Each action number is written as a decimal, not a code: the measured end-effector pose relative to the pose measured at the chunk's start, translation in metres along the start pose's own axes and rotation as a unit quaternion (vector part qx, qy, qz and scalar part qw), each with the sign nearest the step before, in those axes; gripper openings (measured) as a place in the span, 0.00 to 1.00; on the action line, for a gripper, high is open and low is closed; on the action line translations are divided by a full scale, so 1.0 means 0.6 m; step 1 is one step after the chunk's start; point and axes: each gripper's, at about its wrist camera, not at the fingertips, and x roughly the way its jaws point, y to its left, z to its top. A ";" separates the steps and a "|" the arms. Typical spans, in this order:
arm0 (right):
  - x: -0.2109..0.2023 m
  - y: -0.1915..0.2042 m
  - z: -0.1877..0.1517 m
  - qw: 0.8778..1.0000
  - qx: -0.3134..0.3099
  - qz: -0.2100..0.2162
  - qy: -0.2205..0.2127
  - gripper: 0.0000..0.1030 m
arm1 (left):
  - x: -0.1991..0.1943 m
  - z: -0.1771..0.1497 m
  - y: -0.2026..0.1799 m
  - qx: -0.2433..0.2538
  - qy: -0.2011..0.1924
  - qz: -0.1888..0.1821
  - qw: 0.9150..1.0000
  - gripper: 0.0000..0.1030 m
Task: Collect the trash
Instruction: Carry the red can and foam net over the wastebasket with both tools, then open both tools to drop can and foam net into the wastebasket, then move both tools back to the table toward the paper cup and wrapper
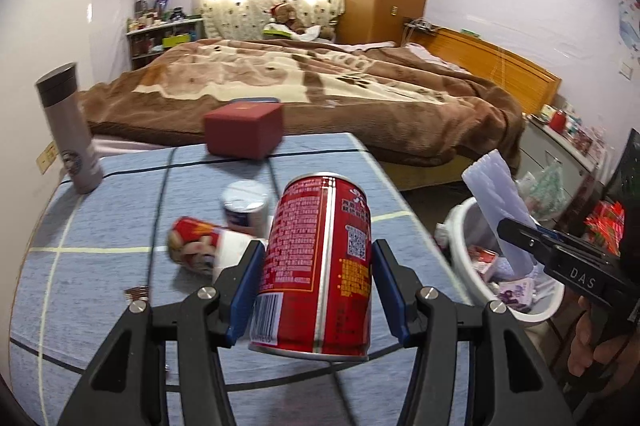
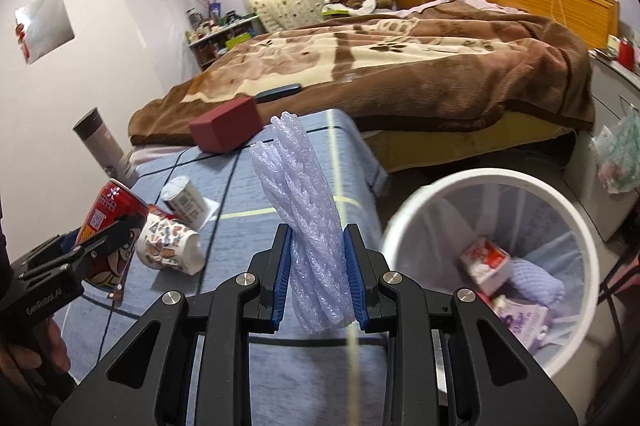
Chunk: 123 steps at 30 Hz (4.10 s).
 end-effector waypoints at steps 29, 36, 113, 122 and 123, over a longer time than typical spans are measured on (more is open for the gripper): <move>-0.029 -0.195 -0.030 0.992 0.081 -0.096 0.009 0.26 | 0.098 -0.006 -0.289 0.091 0.038 -0.111 0.989 0.55; -0.014 -0.223 -0.037 0.989 0.085 -0.113 0.035 0.28 | 0.124 -0.012 -0.339 0.105 0.050 -0.130 0.985 0.55; 0.110 0.173 -0.040 0.970 -0.200 0.128 0.058 0.56 | -0.013 -0.141 0.202 -0.139 0.051 0.114 0.982 0.64; 0.142 0.206 -0.029 0.959 -0.219 0.167 0.068 0.56 | 0.014 -0.159 0.223 -0.146 0.085 0.107 0.980 0.64; 0.148 0.208 -0.027 0.960 -0.215 0.165 0.070 0.56 | 0.015 -0.160 0.224 -0.147 0.088 0.105 0.980 0.64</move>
